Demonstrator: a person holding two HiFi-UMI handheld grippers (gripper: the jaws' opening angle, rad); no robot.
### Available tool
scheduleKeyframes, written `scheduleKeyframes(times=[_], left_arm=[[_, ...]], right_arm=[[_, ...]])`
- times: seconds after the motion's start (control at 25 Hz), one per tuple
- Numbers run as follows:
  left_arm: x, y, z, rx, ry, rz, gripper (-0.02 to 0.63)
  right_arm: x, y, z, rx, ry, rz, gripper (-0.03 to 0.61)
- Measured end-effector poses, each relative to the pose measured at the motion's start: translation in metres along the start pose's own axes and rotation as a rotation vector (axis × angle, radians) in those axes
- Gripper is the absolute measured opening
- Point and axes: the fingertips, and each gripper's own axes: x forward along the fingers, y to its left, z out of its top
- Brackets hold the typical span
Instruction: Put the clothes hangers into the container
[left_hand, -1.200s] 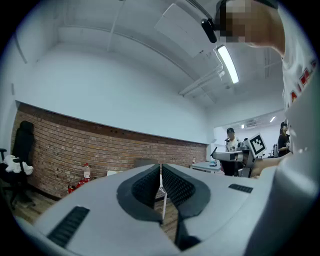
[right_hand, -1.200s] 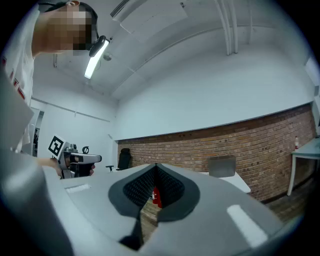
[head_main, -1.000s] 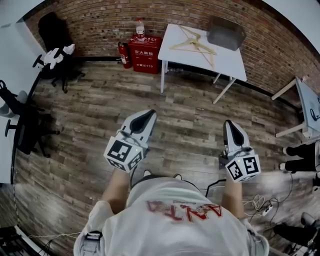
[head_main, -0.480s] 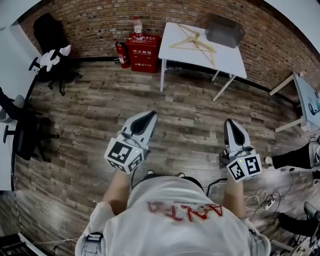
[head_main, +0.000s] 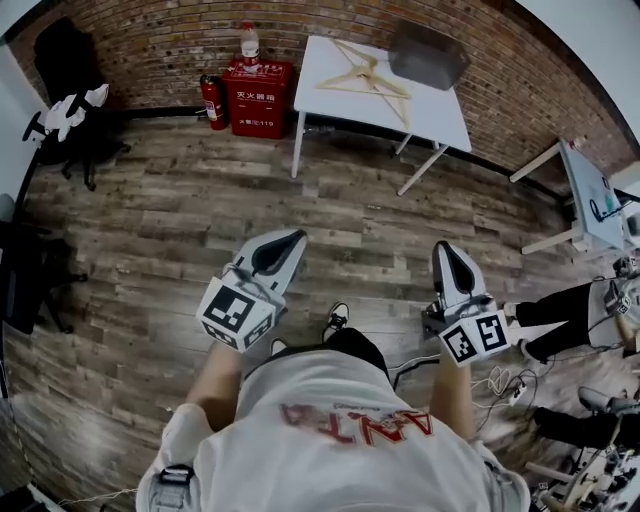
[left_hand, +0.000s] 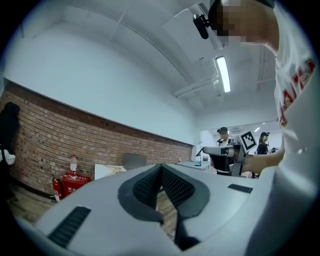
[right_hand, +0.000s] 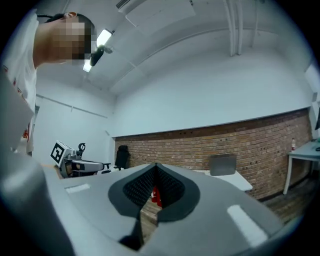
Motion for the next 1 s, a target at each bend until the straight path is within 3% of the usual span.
scheduleKeyframes(times=[0.2, 0.52, 1.0], left_arm=[[0.028, 0.028, 0.008, 0.001, -0.016, 0.011, 0.009], [0.109, 0.039, 0.033, 0.073, 0.008, -0.057, 0.009], [0.246, 0.058, 0.029, 0.033, 0.070, 0.090, 0.009]], right_arm=[[0.039, -0.033, -0.005, 0.063, -0.018, -0.012, 0.002], [0.097, -0.116, -0.001, 0.150, -0.069, -0.007, 0.002], [0.157, -0.264, -0.023, 0.222, -0.037, 0.101, 0.002]])
